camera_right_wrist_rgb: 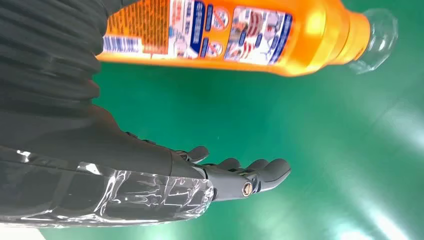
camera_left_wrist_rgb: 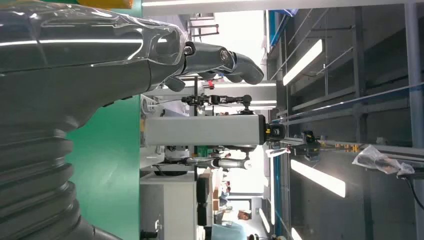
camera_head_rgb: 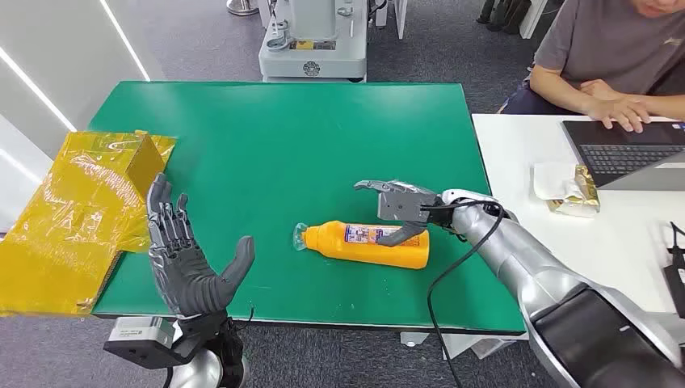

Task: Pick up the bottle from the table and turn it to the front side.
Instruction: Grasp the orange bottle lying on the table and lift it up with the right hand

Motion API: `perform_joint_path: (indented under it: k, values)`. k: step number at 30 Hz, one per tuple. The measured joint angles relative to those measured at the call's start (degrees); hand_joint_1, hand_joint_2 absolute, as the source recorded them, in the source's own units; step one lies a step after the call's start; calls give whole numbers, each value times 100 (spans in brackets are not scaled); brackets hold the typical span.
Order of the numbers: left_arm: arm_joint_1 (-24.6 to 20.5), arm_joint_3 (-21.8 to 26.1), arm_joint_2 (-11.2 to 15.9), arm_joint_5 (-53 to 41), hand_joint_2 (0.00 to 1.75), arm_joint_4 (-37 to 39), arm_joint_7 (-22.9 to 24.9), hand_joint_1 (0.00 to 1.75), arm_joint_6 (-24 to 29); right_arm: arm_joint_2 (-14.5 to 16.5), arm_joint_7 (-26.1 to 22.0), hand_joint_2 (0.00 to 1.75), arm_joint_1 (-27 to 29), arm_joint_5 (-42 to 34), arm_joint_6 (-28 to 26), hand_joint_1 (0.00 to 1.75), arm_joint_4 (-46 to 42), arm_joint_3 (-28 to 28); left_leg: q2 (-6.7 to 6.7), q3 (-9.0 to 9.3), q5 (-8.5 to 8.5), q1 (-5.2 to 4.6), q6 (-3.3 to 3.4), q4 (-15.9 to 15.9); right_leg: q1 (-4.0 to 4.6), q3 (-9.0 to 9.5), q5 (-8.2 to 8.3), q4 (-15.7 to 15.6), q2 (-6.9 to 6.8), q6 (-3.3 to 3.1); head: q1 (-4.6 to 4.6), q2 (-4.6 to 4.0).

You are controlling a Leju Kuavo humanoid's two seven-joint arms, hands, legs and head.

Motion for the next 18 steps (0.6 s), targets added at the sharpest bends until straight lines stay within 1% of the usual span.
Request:
perform_joint_path:
  k: [10, 14, 18]
  values:
    - [0, 0, 8, 4, 175, 0, 0, 0, 70, 69, 21, 175, 72, 22, 51, 0, 119, 126, 0, 0, 0, -1, 0, 0, 0, 0, 0, 0, 0, 0, 1, 0]
    - [0, 0, 9, 13, 175, 0, 0, 0, 93, 69, 131, 175, 81, 219, 22, 0, 156, 224, 0, 0, 0, -2, 0, 1, 0, 0, 0, -1, 0, 0, 0, 0]
    - [0, 0, 11, 20, 175, 0, 0, 0, 105, 64, 282, 175, 28, 423, 107, 0, 188, 375, 0, 1, 0, -1, 0, 1, 0, 0, 0, 0, 0, 0, 0, 0]
